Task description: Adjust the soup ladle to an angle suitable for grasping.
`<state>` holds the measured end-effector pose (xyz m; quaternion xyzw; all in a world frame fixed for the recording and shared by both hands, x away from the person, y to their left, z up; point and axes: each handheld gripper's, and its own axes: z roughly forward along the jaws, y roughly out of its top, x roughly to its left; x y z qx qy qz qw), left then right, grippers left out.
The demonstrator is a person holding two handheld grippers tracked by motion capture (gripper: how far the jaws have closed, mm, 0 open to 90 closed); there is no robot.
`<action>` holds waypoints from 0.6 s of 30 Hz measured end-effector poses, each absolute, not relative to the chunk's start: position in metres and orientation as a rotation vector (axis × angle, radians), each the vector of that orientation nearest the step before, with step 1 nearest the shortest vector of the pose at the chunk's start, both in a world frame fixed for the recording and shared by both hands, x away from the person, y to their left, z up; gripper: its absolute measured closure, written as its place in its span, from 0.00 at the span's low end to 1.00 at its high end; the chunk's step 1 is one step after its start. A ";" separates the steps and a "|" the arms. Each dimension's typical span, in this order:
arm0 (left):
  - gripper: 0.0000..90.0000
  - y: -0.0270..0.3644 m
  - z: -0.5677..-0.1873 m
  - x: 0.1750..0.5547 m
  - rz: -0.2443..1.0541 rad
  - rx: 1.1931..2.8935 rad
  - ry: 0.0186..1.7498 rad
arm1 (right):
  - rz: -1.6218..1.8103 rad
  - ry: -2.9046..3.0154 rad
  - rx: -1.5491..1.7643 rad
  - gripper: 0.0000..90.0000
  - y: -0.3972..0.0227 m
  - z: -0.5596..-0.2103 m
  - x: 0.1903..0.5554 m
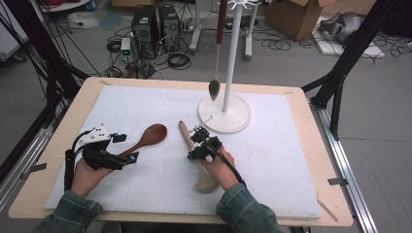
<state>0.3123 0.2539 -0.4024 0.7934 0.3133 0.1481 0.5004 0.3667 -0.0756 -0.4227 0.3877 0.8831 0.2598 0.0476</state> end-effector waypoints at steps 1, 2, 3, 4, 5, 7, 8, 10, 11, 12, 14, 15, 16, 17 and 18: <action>0.14 0.254 -0.403 0.312 0.358 1.916 0.757 | 0.782 2.691 1.175 0.72 -0.075 -0.422 0.366; 0.14 0.253 -0.403 0.312 0.354 1.916 0.759 | 0.769 2.683 1.173 0.72 -0.074 -0.422 0.365; 0.14 0.253 -0.403 0.312 0.356 1.922 0.751 | 0.753 2.670 1.167 0.72 -0.072 -0.422 0.364; 0.14 0.252 -0.403 0.312 0.355 1.921 0.752 | 0.738 2.662 1.165 0.73 -0.070 -0.422 0.362; 0.14 0.252 -0.403 0.312 0.353 1.920 0.753 | 0.736 2.660 1.167 0.74 -0.070 -0.422 0.362; 0.14 0.252 -0.402 0.312 0.356 1.920 0.752 | 0.740 2.659 1.191 0.75 -0.071 -0.422 0.363; 0.14 0.252 -0.402 0.312 0.355 1.919 0.754 | 0.749 2.658 1.199 0.75 -0.072 -0.422 0.364; 0.14 0.253 -0.403 0.312 0.353 1.916 0.756 | 0.748 2.658 1.206 0.76 -0.072 -0.421 0.364; 0.14 0.253 -0.403 0.312 0.351 1.916 0.757 | 0.745 2.657 1.201 0.77 -0.072 -0.421 0.364; 0.14 0.253 -0.403 0.312 0.351 1.917 0.756 | 0.736 2.653 1.196 0.77 -0.071 -0.421 0.363; 0.14 0.253 -0.403 0.312 0.352 1.921 0.754 | 0.731 2.661 1.193 0.78 -0.072 -0.420 0.363; 0.14 0.253 -0.403 0.312 0.351 1.920 0.754 | 0.734 2.664 1.192 0.79 -0.072 -0.420 0.363; 0.14 0.253 -0.403 0.312 0.353 1.916 0.758 | 0.737 2.672 1.194 0.79 -0.073 -0.420 0.363; 0.14 0.253 -0.403 0.312 0.353 1.917 0.757 | 0.732 2.673 1.196 0.80 -0.074 -0.419 0.363; 0.14 0.253 -0.403 0.312 0.353 1.917 0.757 | 0.730 2.673 1.194 0.80 -0.074 -0.419 0.362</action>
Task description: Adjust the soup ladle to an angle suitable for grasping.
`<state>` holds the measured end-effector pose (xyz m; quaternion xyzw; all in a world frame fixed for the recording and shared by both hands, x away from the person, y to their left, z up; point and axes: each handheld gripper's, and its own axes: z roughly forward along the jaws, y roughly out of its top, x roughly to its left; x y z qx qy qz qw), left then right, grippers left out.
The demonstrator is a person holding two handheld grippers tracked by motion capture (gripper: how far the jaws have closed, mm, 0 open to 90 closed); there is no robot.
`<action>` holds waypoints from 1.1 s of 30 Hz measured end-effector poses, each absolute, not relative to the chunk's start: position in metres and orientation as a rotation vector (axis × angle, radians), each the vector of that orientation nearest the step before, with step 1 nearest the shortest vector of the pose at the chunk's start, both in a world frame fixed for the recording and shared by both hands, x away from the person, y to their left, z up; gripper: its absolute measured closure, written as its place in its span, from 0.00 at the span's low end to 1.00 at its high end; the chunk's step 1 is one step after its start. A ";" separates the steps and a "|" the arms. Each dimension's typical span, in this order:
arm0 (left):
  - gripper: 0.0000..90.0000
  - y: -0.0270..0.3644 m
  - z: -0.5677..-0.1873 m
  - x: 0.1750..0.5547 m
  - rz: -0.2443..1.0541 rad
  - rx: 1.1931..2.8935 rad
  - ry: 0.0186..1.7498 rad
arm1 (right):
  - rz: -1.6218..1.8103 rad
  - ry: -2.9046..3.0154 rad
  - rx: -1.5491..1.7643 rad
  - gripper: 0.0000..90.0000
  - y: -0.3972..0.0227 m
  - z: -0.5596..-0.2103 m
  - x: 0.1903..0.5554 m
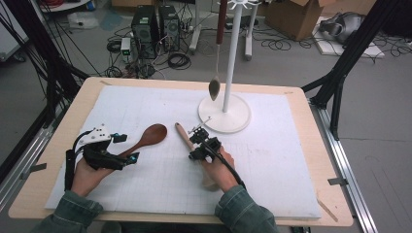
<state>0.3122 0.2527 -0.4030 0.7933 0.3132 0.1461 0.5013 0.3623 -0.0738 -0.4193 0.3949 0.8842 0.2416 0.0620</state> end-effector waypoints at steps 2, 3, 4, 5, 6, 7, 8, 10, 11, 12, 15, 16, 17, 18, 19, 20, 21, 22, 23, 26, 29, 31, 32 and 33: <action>0.14 0.253 -0.403 0.312 0.354 1.920 0.754 | 0.717 2.675 1.188 0.81 -0.075 -0.419 0.361; 0.14 0.253 -0.403 0.312 0.355 1.922 0.754 | 0.714 2.671 1.189 0.82 -0.075 -0.418 0.361; 0.14 0.253 -0.403 0.312 0.355 1.923 0.752 | 0.712 2.671 1.183 0.81 -0.075 -0.419 0.361; 0.14 0.252 -0.403 0.312 0.354 1.920 0.755 | 0.710 2.673 1.184 0.81 -0.075 -0.419 0.361; 0.14 0.252 -0.403 0.312 0.351 1.919 0.755 | 0.708 2.676 1.179 0.80 -0.074 -0.419 0.361; 0.14 0.252 -0.403 0.312 0.352 1.918 0.754 | 0.699 2.682 1.184 0.79 -0.074 -0.420 0.361; 0.14 0.251 -0.403 0.312 0.352 1.918 0.754 | 0.694 2.680 1.176 0.79 -0.072 -0.420 0.361; 0.14 0.251 -0.403 0.312 0.354 1.923 0.750 | 0.685 2.678 1.166 0.79 -0.071 -0.420 0.360; 0.14 0.251 -0.403 0.312 0.353 1.922 0.749 | 0.687 2.677 1.166 0.80 -0.071 -0.420 0.361; 0.14 0.251 -0.403 0.312 0.351 1.922 0.748 | 0.693 2.674 1.177 0.81 -0.072 -0.420 0.361; 0.14 0.250 -0.403 0.312 0.349 1.924 0.745 | 0.714 2.678 1.206 0.84 -0.075 -0.420 0.363; 0.14 0.250 -0.403 0.312 0.350 1.923 0.747 | 0.724 2.678 1.213 0.85 -0.076 -0.420 0.363; 0.14 0.251 -0.403 0.313 0.349 1.924 0.749 | 0.731 2.675 1.217 0.87 -0.078 -0.420 0.363; 0.14 0.251 -0.403 0.313 0.347 1.926 0.748 | 0.736 2.676 1.208 0.87 -0.078 -0.420 0.363; 0.14 0.251 -0.404 0.313 0.348 1.924 0.749 | 0.732 2.671 1.213 0.87 -0.079 -0.420 0.363; 0.14 0.251 -0.404 0.313 0.347 1.924 0.749 | 0.730 2.667 1.210 0.87 -0.080 -0.420 0.363; 0.14 0.251 -0.404 0.313 0.348 1.925 0.749 | 0.731 2.667 1.214 0.87 -0.081 -0.420 0.363; 0.14 0.251 -0.404 0.313 0.349 1.926 0.749 | 0.726 2.658 1.219 0.87 -0.082 -0.419 0.363; 0.14 0.251 -0.404 0.313 0.349 1.925 0.749 | 0.724 2.652 1.218 0.87 -0.084 -0.419 0.363; 0.14 0.251 -0.404 0.313 0.347 1.925 0.751 | 0.730 2.642 1.228 0.87 -0.090 -0.418 0.363; 0.14 0.250 -0.404 0.313 0.342 1.928 0.747 | 0.778 2.647 1.210 0.87 -0.098 -0.416 0.362; 0.14 0.249 -0.404 0.313 0.342 1.930 0.747 | 0.810 2.654 1.201 0.87 -0.101 -0.414 0.362; 0.14 0.249 -0.404 0.313 0.341 1.929 0.747 | 0.830 2.654 1.199 0.87 -0.103 -0.412 0.361; 0.14 0.249 -0.404 0.313 0.340 1.930 0.746 | 0.839 2.655 1.188 0.87 -0.105 -0.410 0.360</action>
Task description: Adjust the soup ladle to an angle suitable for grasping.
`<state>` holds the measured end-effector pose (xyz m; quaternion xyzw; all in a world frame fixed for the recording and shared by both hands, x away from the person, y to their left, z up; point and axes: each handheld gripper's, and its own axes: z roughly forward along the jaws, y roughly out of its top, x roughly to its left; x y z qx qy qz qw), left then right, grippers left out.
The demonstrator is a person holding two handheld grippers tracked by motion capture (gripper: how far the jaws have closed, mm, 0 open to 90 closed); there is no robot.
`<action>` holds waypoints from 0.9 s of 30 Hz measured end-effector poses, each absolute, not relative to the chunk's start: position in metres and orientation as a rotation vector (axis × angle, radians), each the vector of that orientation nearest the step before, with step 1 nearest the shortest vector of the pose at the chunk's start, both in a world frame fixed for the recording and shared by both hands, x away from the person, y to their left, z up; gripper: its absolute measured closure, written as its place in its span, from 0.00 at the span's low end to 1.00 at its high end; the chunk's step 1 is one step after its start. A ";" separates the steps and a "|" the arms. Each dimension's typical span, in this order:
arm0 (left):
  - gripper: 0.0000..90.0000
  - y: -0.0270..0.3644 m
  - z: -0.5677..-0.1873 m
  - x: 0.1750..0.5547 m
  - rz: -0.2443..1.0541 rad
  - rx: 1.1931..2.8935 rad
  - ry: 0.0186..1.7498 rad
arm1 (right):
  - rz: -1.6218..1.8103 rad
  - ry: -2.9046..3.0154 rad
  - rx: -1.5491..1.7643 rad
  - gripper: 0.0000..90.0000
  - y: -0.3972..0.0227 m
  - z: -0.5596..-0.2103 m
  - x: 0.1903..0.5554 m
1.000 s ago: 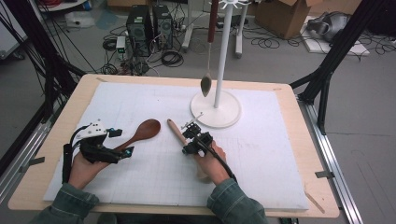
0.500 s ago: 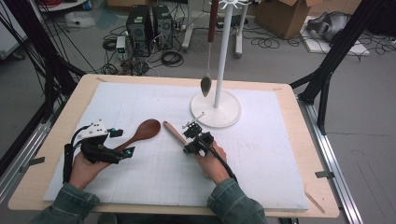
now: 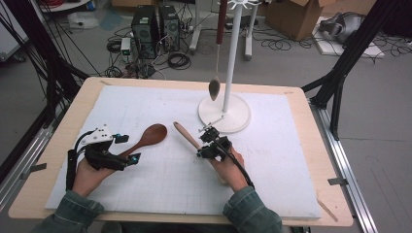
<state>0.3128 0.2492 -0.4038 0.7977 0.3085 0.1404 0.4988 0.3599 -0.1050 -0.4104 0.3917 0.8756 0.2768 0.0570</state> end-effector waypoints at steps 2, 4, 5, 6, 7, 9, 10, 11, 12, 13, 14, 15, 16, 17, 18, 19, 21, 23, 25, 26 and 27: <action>0.14 0.249 -0.404 0.313 0.337 1.930 0.746 | 0.877 2.653 1.174 0.87 -0.108 -0.408 0.358; 0.14 0.249 -0.404 0.313 0.335 1.931 0.746 | 0.906 2.653 1.153 0.87 -0.110 -0.406 0.356; 0.14 0.249 -0.404 0.313 0.335 1.930 0.745 | 0.920 2.655 1.144 0.87 -0.111 -0.404 0.355; 0.14 0.249 -0.404 0.313 0.335 1.931 0.743 | 0.928 2.656 1.129 0.87 -0.112 -0.404 0.354; 0.14 0.249 -0.404 0.313 0.334 1.930 0.743 | 0.938 2.657 1.117 0.87 -0.112 -0.402 0.353; 0.15 0.248 -0.404 0.313 0.333 1.932 0.743 | 0.957 2.660 1.096 0.87 -0.113 -0.401 0.350; 0.15 0.248 -0.404 0.313 0.332 1.932 0.743 | 0.968 2.661 1.086 0.87 -0.114 -0.400 0.349; 0.15 0.248 -0.404 0.313 0.329 1.931 0.744 | 0.980 2.661 1.079 0.87 -0.114 -0.399 0.348; 0.15 0.248 -0.404 0.313 0.329 1.932 0.744 | 0.992 2.663 1.066 0.87 -0.115 -0.398 0.347; 0.15 0.248 -0.404 0.313 0.328 1.932 0.744 | 1.004 2.662 1.060 0.87 -0.116 -0.397 0.346; 0.15 0.248 -0.404 0.313 0.327 1.931 0.744 | 1.010 2.664 1.051 0.87 -0.117 -0.396 0.345; 0.15 0.248 -0.404 0.313 0.325 1.932 0.744 | 1.020 2.665 1.034 0.87 -0.118 -0.395 0.344; 0.15 0.248 -0.404 0.313 0.322 1.932 0.742 | 1.036 2.668 1.016 0.87 -0.119 -0.394 0.342; 0.15 0.248 -0.404 0.313 0.320 1.931 0.741 | 1.041 2.670 1.007 0.87 -0.119 -0.394 0.341; 0.15 0.248 -0.404 0.313 0.320 1.931 0.738 | 1.045 2.670 0.992 0.87 -0.120 -0.393 0.340; 0.16 0.247 -0.404 0.313 0.319 1.931 0.737 | 1.051 2.673 0.980 0.87 -0.120 -0.392 0.339; 0.16 0.247 -0.403 0.313 0.317 1.928 0.733 | 1.064 2.674 0.935 0.87 -0.119 -0.391 0.337; 0.17 0.246 -0.403 0.313 0.311 1.930 0.727 | 1.067 2.676 0.900 0.87 -0.117 -0.390 0.334; 0.19 0.245 -0.403 0.313 0.305 1.931 0.716 | 1.074 2.675 0.872 0.87 -0.114 -0.389 0.330; 0.19 0.244 -0.402 0.313 0.301 1.934 0.711 | 1.076 2.678 0.855 0.87 -0.113 -0.388 0.329; 0.19 0.243 -0.402 0.313 0.299 1.934 0.707 | 1.072 2.680 0.850 0.87 -0.113 -0.388 0.328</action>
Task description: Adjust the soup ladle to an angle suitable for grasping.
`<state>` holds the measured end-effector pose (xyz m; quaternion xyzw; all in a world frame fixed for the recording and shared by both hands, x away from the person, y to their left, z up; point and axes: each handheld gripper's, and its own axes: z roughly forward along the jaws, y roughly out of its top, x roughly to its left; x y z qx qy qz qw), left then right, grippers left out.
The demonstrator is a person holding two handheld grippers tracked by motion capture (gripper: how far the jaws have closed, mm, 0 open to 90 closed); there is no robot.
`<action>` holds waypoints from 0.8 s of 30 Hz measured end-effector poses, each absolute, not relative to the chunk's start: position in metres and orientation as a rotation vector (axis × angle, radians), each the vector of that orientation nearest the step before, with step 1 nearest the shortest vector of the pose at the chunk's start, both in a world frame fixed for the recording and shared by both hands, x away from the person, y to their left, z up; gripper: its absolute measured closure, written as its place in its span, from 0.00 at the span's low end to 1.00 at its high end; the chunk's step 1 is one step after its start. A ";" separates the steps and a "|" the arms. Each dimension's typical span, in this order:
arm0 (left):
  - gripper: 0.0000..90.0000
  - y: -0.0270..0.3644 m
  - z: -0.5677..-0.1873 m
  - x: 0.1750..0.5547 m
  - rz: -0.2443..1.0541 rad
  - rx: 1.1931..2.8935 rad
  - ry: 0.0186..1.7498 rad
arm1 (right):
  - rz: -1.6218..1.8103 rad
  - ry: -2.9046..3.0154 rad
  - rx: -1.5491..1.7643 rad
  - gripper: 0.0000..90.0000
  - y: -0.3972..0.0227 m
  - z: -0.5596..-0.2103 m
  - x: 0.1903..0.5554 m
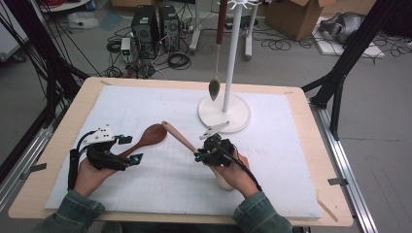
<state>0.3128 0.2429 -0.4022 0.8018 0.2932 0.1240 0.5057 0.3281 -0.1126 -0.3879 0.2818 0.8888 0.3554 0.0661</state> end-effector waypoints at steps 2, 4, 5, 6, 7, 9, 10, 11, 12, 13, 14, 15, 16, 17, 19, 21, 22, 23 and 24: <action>0.21 0.241 -0.402 0.312 0.287 1.932 0.696 | 1.085 2.685 0.818 0.87 -0.111 -0.387 0.326; 0.22 0.238 -0.401 0.312 0.278 1.934 0.686 | 1.103 2.690 0.784 0.87 -0.109 -0.387 0.324; 0.23 0.237 -0.401 0.312 0.273 1.934 0.679 | 1.106 2.688 0.769 0.87 -0.108 -0.386 0.323; 0.25 0.236 -0.401 0.312 0.264 1.936 0.665 | 1.114 2.690 0.763 0.87 -0.107 -0.386 0.322; 0.26 0.235 -0.400 0.313 0.256 1.939 0.660 | 1.117 2.694 0.743 0.87 -0.106 -0.386 0.321; 0.29 0.232 -0.399 0.313 0.241 1.945 0.640 | 1.119 2.696 0.721 0.87 -0.104 -0.385 0.319; 0.31 0.231 -0.399 0.313 0.237 1.946 0.633 | 1.123 2.699 0.707 0.87 -0.103 -0.386 0.318; 0.32 0.229 -0.398 0.313 0.229 1.946 0.619 | 1.118 2.702 0.701 0.87 -0.102 -0.385 0.317; 0.33 0.228 -0.398 0.313 0.222 1.945 0.613 | 1.125 2.704 0.694 0.87 -0.101 -0.385 0.316; 0.33 0.225 -0.397 0.313 0.214 1.941 0.610 | 1.130 2.703 0.682 0.87 -0.100 -0.385 0.316; 0.34 0.224 -0.397 0.313 0.209 1.945 0.603 | 1.145 2.703 0.670 0.87 -0.099 -0.385 0.315; 0.35 0.222 -0.397 0.313 0.203 1.948 0.596 | 1.150 2.708 0.662 0.87 -0.098 -0.384 0.314; 0.35 0.221 -0.397 0.313 0.196 1.948 0.593 | 1.159 2.709 0.656 0.87 -0.097 -0.384 0.313; 0.35 0.219 -0.397 0.314 0.187 1.954 0.584 | 1.166 2.711 0.655 0.87 -0.096 -0.384 0.312; 0.37 0.215 -0.397 0.314 0.172 1.955 0.577 | 1.172 2.713 0.640 0.87 -0.094 -0.384 0.311; 0.37 0.212 -0.396 0.315 0.171 1.963 0.563 | 1.175 2.720 0.630 0.87 -0.092 -0.384 0.311; 0.38 0.210 -0.396 0.314 0.168 1.960 0.563 | 1.179 2.722 0.620 0.87 -0.090 -0.385 0.310; 0.38 0.208 -0.396 0.315 0.167 1.963 0.555 | 1.175 2.729 0.619 0.87 -0.089 -0.385 0.309; 0.38 0.207 -0.395 0.315 0.161 1.965 0.551 | 1.182 2.729 0.600 0.87 -0.087 -0.385 0.309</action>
